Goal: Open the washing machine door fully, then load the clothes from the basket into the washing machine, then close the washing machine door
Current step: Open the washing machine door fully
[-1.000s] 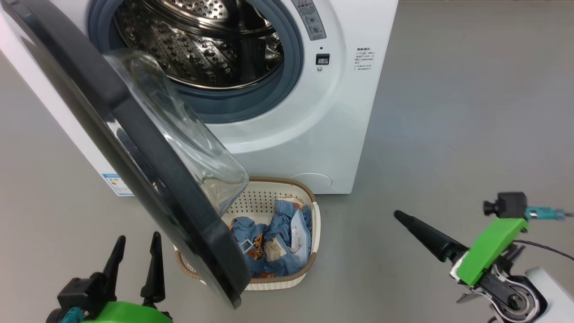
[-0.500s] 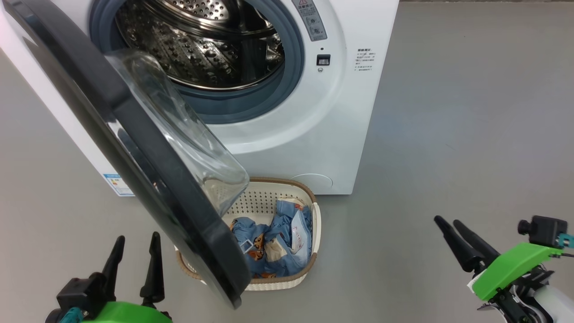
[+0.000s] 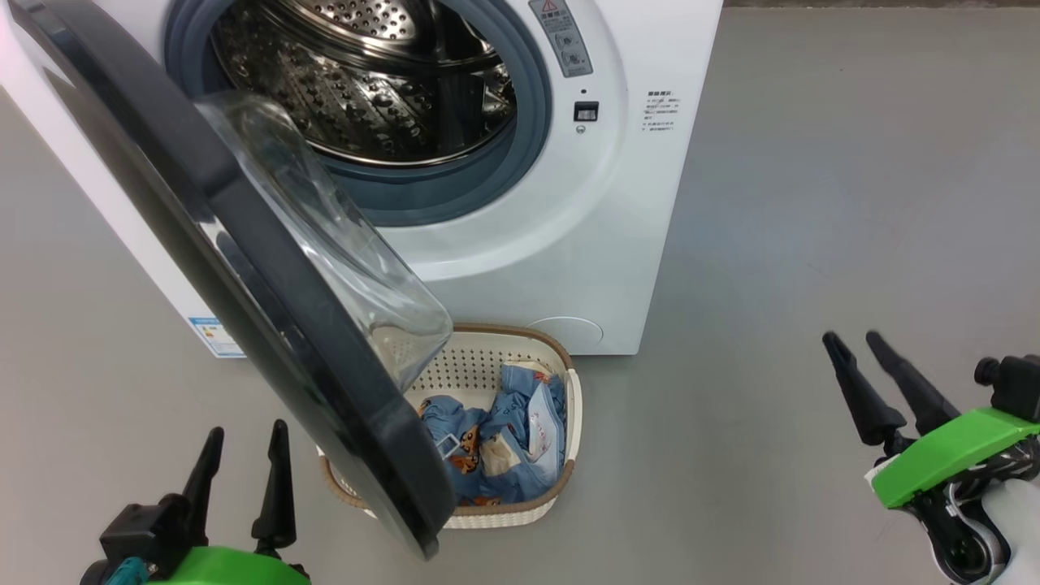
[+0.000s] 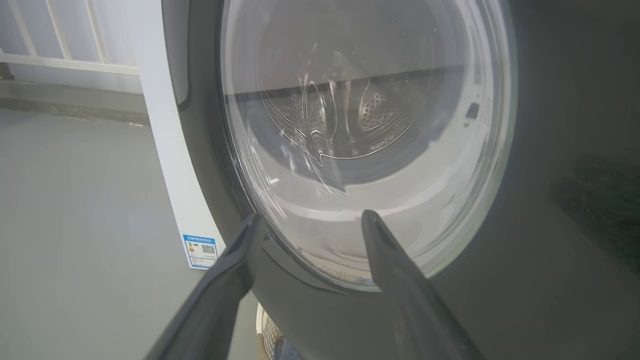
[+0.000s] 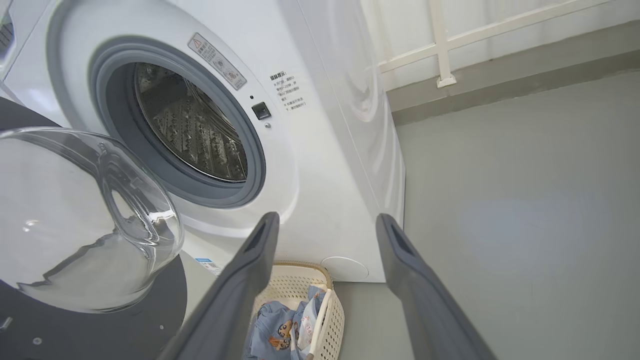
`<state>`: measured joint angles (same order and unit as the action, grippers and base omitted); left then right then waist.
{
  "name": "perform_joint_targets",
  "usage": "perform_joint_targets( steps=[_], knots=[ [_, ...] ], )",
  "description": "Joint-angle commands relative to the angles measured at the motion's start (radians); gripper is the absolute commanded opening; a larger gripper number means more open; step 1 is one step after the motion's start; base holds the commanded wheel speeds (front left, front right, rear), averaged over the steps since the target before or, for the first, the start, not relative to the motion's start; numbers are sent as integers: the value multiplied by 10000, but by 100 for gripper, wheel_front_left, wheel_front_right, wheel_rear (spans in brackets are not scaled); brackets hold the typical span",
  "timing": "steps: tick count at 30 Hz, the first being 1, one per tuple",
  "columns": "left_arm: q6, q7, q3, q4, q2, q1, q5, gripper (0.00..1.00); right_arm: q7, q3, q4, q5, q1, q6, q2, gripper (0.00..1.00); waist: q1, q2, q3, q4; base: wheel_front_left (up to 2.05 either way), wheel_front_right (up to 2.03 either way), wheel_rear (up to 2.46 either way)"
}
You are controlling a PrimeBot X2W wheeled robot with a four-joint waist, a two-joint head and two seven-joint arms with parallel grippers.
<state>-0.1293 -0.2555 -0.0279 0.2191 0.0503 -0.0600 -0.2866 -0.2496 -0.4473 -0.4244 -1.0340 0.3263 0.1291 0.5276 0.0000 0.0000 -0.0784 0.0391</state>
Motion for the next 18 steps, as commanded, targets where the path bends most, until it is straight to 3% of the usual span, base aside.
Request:
perform_joint_targets(
  steps=[1, 10, 18],
  knots=[
    [-14, -63, 344, -281, 156, -88, 71, 100, -118, 221, 349, 464, -269, 16, -11, 100, 0, 0, 13, 13, 0, 0, 0],
    [-14, -63, 323, -305, 147, -61, 68, 100, -121, 2499, 1256, 3750, -1306, 16, -1019, 100, 0, 0, 66, 65, 0, 0, 0],
    [-14, -63, 304, -297, 143, -86, 64, 100, -121, 3176, 1422, 5316, -1770, 16, -1487, 100, 0, 0, 75, 144, 0, 0, 0]
  ],
)
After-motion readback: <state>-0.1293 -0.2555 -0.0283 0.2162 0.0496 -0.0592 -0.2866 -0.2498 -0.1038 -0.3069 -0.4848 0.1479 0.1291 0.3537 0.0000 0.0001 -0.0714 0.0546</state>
